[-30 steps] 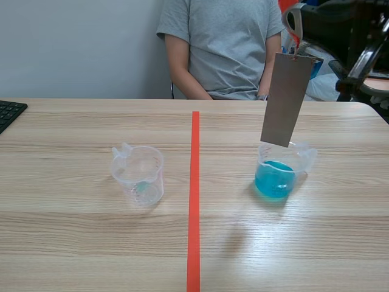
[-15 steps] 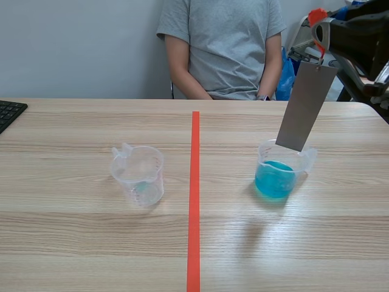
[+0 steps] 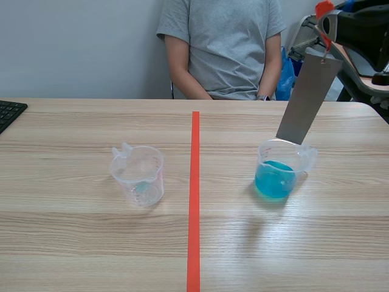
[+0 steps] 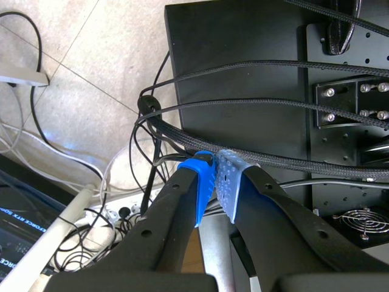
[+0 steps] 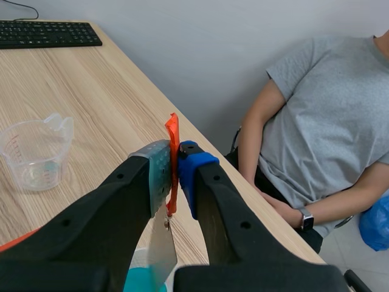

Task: Do the redox reaction experiment.
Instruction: 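Move the plate over the blue solution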

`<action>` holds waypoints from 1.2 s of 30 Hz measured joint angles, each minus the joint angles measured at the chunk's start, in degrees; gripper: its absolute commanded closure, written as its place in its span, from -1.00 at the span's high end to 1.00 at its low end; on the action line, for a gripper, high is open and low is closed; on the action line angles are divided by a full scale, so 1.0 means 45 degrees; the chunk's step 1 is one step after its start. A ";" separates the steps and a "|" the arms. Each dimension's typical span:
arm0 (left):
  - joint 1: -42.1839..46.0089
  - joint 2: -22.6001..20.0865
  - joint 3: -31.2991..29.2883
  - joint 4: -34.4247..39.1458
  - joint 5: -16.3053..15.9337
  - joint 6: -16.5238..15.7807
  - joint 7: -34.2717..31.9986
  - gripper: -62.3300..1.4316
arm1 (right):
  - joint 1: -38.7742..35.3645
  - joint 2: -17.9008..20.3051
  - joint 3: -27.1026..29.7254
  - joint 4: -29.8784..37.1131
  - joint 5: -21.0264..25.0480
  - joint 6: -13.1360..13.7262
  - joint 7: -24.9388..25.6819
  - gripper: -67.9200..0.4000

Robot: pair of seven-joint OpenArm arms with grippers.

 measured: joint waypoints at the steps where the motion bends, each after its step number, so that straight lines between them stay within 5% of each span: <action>1: 0.0000 0.0000 0.0000 0.0000 0.0000 0.0000 0.0000 -0.80 | 0.0000 0.0000 0.0000 0.0000 0.0000 0.0000 0.0000 -0.95; 9: 0.0005 -0.0005 0.0000 0.0000 -0.0073 0.0413 -0.0015 -0.80 | 0.0000 0.0000 0.0000 0.0000 0.0000 -0.0005 0.0000 -0.95; 13: 0.0447 -0.0325 -0.0005 0.0029 -0.0865 0.0520 -0.0962 -0.80 | 0.0000 0.0000 0.0000 0.0000 0.0000 -0.0005 0.0000 -0.95; 25: 0.3089 -0.2963 -0.0015 0.1360 -0.1593 0.0525 -0.3687 -0.80 | 0.0000 0.0000 0.0000 0.0000 0.0000 -0.0005 -0.0005 -0.95; 36: 0.3041 -0.5921 -0.0015 0.4439 -0.1685 0.0408 -0.4012 -0.80 | 0.0000 0.0000 0.0000 0.0010 -0.0005 -0.0005 -0.0107 -0.95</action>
